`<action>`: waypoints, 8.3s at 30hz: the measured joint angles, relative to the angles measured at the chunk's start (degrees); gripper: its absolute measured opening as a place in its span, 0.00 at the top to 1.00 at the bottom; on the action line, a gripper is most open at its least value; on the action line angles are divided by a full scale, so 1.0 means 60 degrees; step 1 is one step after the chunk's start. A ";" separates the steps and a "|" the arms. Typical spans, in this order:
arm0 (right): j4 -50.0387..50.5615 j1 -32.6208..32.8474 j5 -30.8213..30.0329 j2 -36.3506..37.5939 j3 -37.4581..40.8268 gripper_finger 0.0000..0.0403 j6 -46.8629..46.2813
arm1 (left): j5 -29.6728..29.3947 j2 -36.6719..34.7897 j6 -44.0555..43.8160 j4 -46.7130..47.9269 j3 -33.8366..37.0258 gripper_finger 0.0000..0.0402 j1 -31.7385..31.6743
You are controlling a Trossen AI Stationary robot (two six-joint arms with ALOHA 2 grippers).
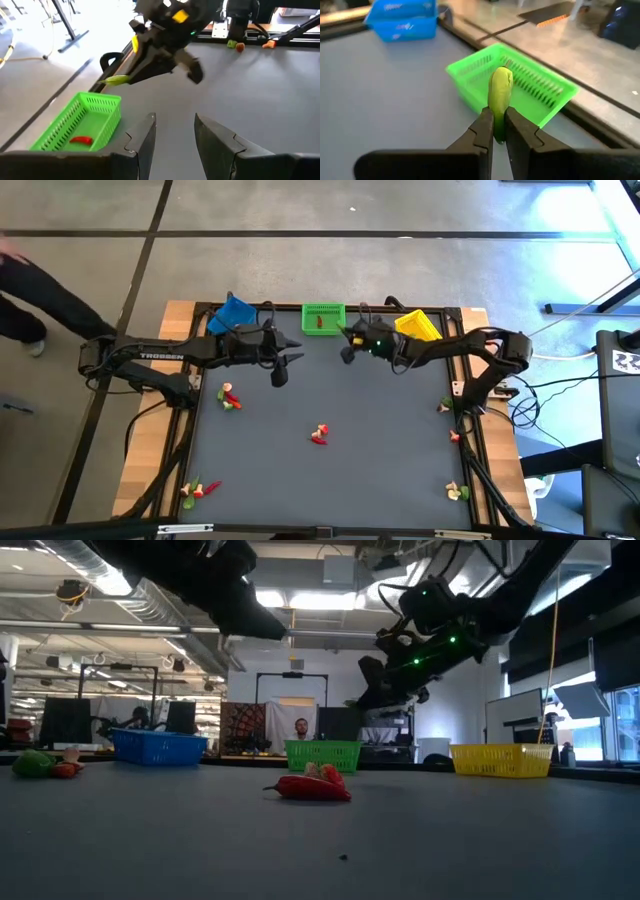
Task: Sort produce into baskets
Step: Put the green pepper into the green bin, then put the brown mushroom into the blue bin
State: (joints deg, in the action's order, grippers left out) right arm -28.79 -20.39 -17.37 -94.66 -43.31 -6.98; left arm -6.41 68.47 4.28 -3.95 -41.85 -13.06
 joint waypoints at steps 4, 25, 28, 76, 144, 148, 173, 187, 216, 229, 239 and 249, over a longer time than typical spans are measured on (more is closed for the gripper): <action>-0.0836 -0.0494 0.0326 -0.0351 0.0000 0.91 0.0147 | 0.0002 0.0000 0.0297 -0.0293 0.0000 0.67 0.0000; -0.3443 -0.1190 0.1162 -0.1870 -0.0007 0.85 -0.0643 | 0.0003 0.0158 0.0683 -0.1529 0.0000 0.67 0.0000; -0.3507 -0.1162 0.1646 -0.1867 -0.0011 0.77 -0.1019 | 0.0003 0.0466 0.0446 -0.1635 0.0000 0.67 0.0000; 1.3785 0.2604 0.2832 0.7300 -0.0007 0.62 -0.3684 | 0.0007 0.1158 0.0292 -0.1667 0.0000 0.67 0.0878; 1.6449 0.2773 0.4324 -0.1022 0.0563 0.62 -0.2767 | 0.0005 0.1155 0.0278 -0.1660 0.0000 0.67 0.0874; 1.6469 0.2773 0.4182 -0.1010 0.0605 0.73 -0.2618 | 0.0007 0.1155 0.0279 -0.1663 0.0000 0.67 0.0866; 1.2896 0.2776 0.3074 0.0421 -0.1751 0.88 -0.2227 | 0.0003 0.1155 -0.0433 -0.1641 0.0000 0.41 0.0822; 0.7459 0.2776 0.2993 0.0432 -0.2524 0.88 -0.1504 | 0.0007 0.1661 -0.0727 -0.1652 -0.0004 0.41 0.1093; 0.3190 0.2776 0.4743 0.0428 -0.2521 0.88 -0.1526 | 0.0503 0.2208 -0.0421 -0.2115 0.0000 0.61 0.1847; 0.3120 0.2776 0.4721 0.0428 -0.2521 0.79 -0.2081 | 0.0510 0.2208 0.0126 -0.2096 0.0000 0.91 0.1874; 0.3381 0.2771 0.5010 0.0534 -0.2535 0.59 -0.1987 | 0.0360 0.2211 0.0173 -0.2025 0.0000 0.96 0.1858; 0.7605 0.3058 0.5310 0.1288 -0.2521 0.57 -0.1819 | -0.0117 0.2058 -0.0161 -0.1168 -0.0007 0.98 0.1843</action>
State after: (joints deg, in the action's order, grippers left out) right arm 16.84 -2.04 14.49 -86.94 -58.43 -17.90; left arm -7.12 80.82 3.32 -10.96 -41.89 -2.00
